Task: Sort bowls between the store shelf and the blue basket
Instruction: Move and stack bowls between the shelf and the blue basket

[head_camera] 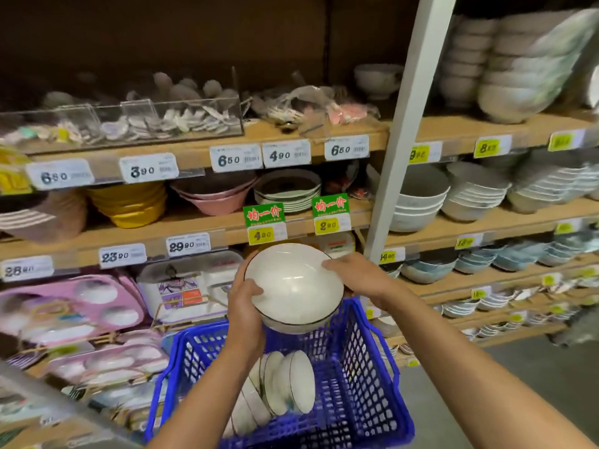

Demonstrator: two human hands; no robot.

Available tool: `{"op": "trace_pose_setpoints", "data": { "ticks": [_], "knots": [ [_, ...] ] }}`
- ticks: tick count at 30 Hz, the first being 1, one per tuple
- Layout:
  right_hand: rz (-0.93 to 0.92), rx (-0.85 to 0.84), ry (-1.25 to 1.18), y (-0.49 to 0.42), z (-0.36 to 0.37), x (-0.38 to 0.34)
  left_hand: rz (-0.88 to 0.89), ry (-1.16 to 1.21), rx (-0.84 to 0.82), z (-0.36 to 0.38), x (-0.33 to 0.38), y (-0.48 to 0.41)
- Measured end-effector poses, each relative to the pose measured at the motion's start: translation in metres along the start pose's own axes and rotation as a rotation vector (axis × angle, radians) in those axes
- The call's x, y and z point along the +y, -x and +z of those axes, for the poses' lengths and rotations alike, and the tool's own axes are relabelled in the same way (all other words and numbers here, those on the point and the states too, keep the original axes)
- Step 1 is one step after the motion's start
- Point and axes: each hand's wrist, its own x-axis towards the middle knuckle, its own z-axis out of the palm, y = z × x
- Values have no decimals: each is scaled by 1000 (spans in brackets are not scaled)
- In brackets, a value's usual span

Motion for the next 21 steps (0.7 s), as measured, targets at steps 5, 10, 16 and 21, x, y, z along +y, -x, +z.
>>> {"op": "trace_pose_setpoints", "data": {
  "ticks": [5, 10, 16, 21],
  "knots": [
    [-94, 154, -542, 25, 11, -11, -63, 118, -31, 21, 42, 7],
    [-237, 232, -1011, 51, 8, -27, -177, 143, -143, 45, 63, 26],
    [-311, 375, -1123, 86, -30, -22, -223, 150, -260, 90, 67, 41],
    [-281, 470, -1140, 104, -74, -14, -242, 152, -316, 139, 56, 50]
  ]
}}
